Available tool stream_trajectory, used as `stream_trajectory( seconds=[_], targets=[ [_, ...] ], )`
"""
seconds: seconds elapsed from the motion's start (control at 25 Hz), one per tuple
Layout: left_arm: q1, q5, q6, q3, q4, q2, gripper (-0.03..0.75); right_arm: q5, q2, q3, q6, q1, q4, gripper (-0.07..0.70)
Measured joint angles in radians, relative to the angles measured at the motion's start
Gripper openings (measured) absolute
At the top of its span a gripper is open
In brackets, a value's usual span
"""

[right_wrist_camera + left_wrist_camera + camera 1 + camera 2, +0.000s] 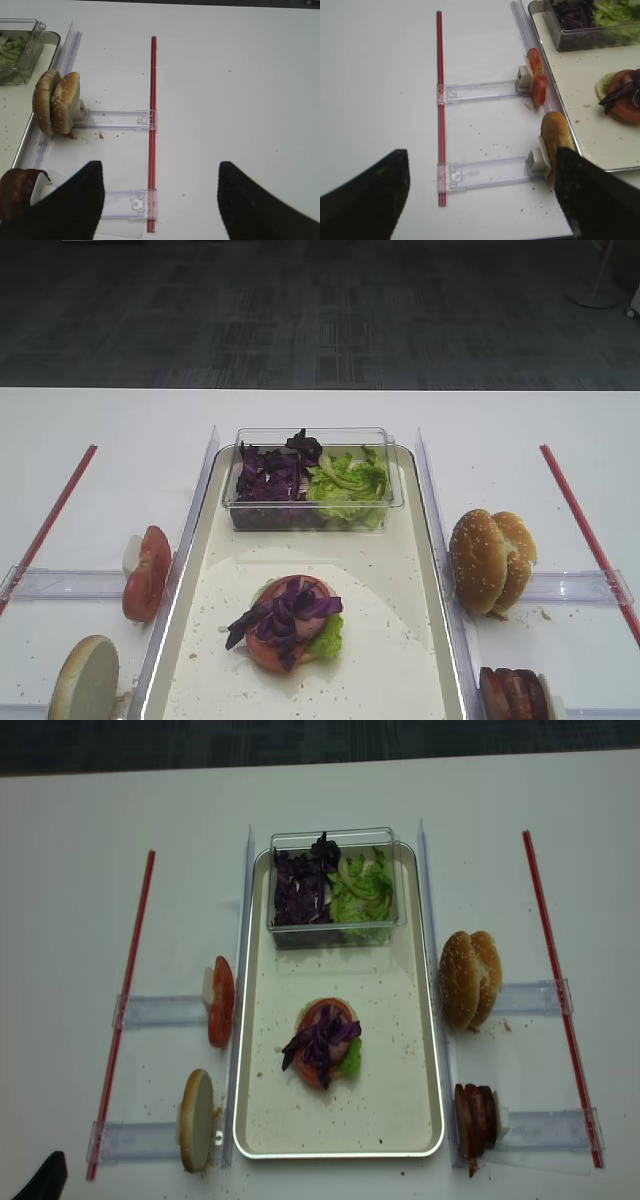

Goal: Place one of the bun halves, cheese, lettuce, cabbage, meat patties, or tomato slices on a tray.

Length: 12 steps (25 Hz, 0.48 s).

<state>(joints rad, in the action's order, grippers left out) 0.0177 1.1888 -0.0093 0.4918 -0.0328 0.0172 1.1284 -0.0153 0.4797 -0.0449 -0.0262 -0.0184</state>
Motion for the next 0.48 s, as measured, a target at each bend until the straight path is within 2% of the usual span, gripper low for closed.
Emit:
stream_trajectory(
  seconds=[0.48],
  targets=[
    [0.000, 0.000, 0.000, 0.000, 0.000, 0.000, 0.545, 0.000, 0.000, 0.000, 0.000, 0.000, 0.000, 0.507]
  ],
)
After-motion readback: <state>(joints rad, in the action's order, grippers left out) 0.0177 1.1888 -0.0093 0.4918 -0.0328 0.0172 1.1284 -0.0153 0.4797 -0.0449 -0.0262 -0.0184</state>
